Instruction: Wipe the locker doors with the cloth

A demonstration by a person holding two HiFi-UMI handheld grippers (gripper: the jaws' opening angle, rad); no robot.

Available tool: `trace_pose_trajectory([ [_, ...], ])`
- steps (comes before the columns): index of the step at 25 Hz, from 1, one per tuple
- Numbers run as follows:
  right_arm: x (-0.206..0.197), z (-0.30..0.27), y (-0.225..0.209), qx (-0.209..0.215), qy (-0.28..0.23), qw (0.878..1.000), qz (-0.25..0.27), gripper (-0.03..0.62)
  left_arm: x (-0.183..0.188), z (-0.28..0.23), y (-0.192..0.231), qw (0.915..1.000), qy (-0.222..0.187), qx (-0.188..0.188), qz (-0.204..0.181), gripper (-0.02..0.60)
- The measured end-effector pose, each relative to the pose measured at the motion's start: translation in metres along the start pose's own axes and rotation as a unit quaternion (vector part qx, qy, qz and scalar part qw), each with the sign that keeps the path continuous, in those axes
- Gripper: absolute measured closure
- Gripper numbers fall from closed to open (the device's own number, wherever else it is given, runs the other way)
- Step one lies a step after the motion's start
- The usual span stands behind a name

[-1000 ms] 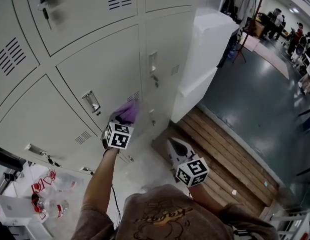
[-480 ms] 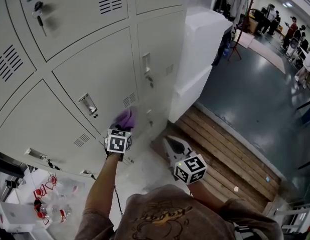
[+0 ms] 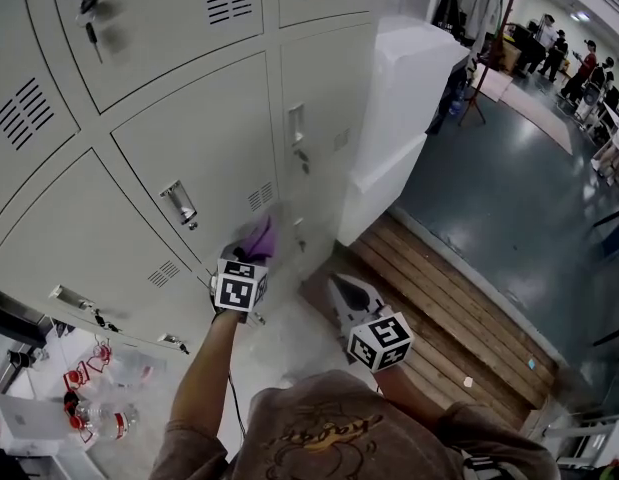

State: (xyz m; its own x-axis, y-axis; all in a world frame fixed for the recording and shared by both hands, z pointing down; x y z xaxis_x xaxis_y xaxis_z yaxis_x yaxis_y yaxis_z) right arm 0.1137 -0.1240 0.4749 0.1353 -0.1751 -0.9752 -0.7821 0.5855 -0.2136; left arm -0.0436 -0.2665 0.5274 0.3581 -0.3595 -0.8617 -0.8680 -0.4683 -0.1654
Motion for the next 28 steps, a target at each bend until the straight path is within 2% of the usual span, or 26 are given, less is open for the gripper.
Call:
trace_pose_trajectory([
  [6,0.000,-0.001,0.002,0.005,-0.004,1.000,-0.003,0.597,0.056,0.025,0.012,0.9961,-0.071,0.032,-0.042,0.543],
  [10,0.000,-0.003,0.005,0.009,-0.005,1.000,-0.003,0.597,0.110,0.047,0.020,0.9880,-0.129,0.048,-0.069,0.543],
  [13,0.000,-0.004,0.006,0.011,-0.004,1.000,-0.003,0.597,0.154,0.067,0.023,0.9781,-0.178,0.056,-0.092,0.543],
  [16,0.000,-0.005,0.006,0.011,-0.005,1.000,-0.004,0.597,0.200,0.090,0.025,0.9649,-0.224,0.069,-0.118,0.543],
  [21,0.002,-0.006,0.005,0.009,-0.009,1.000,-0.003,0.597,0.269,0.125,0.027,0.9370,-0.293,0.095,-0.166,0.543],
  [24,0.003,-0.007,0.004,0.008,-0.010,1.000,-0.002,0.597,0.301,0.145,0.029,0.9208,-0.328,0.110,-0.181,0.543],
  [28,0.003,-0.008,0.003,0.007,-0.011,1.000,-0.003,0.597,0.327,0.162,0.033,0.9042,-0.357,0.130,-0.195,0.543],
])
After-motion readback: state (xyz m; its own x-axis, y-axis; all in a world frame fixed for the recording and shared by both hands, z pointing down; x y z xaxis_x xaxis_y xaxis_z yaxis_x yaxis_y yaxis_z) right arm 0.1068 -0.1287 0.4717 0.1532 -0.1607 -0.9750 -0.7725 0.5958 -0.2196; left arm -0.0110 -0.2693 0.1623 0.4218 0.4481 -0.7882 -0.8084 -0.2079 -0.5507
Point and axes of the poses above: the fingertips, and each gripper's own axes: z backward along the fingers, y to its left, x out of its top, the point moved 4 cm from there along z, backward along the fingers, and after that the axes turned 12 degrees about x, right-handed, at the moved point
